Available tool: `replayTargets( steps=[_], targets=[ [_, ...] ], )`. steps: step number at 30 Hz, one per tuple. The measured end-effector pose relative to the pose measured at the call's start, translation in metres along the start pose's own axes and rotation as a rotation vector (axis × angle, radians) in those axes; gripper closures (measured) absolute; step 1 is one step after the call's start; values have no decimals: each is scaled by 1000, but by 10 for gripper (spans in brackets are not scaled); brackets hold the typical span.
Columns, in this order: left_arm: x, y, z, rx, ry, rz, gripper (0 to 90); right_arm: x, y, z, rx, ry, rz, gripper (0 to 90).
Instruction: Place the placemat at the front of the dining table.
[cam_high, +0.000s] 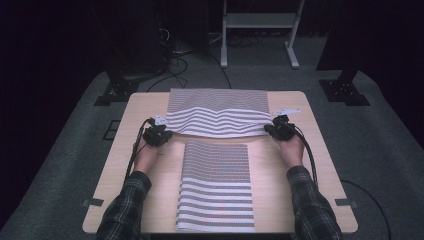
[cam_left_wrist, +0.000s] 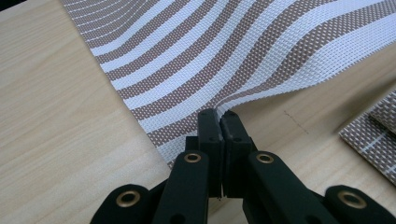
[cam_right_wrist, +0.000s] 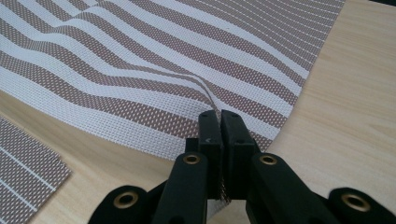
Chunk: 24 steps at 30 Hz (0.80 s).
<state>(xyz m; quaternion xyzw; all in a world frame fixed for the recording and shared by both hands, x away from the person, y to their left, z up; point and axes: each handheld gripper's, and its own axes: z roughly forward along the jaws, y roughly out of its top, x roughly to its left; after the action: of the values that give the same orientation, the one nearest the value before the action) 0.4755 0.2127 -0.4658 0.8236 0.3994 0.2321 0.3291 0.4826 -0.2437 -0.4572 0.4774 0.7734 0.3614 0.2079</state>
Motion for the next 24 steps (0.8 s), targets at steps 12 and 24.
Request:
replayTargets(
  steps=[12,24],
  targets=[
    [0,-2,-2,12,14,32,762,-2,1,1,13,5,-1,727],
    [10,-6,-21,-55,-76,5,304,0,5,-11,-10,14,6,476]
  ],
)
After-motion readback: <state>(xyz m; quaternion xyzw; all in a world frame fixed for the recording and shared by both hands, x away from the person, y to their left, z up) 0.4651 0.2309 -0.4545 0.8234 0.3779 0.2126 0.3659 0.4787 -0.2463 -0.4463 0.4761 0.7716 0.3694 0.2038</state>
